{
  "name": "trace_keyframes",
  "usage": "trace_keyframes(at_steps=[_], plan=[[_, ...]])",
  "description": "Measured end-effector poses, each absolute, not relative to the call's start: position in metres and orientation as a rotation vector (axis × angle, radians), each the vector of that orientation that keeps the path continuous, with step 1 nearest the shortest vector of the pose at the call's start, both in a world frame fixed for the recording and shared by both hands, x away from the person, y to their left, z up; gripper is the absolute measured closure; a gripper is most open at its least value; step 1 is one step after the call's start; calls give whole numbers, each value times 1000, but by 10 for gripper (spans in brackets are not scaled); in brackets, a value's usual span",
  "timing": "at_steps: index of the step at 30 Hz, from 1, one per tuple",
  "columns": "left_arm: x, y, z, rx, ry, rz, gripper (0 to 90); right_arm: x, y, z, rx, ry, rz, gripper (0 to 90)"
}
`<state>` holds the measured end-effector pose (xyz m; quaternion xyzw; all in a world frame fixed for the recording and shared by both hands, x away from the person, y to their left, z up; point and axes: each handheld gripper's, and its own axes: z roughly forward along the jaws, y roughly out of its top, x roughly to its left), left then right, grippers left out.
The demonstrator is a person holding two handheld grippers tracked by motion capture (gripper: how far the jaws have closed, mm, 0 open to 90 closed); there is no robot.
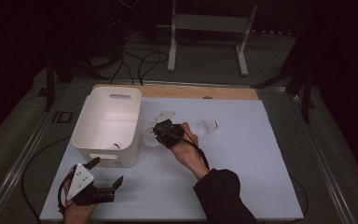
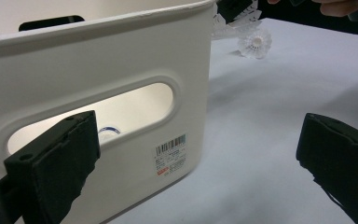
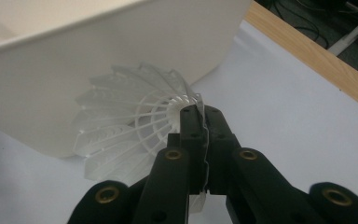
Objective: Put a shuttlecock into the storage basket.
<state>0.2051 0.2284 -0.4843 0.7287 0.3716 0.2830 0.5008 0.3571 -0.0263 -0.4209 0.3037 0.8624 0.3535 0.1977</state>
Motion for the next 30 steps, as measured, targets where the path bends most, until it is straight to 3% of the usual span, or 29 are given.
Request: trace_keyframes(at_steps=[30], plan=[[205,229,-484,1763,898,685,3,361,-20,-399,826,2390,1014,884]])
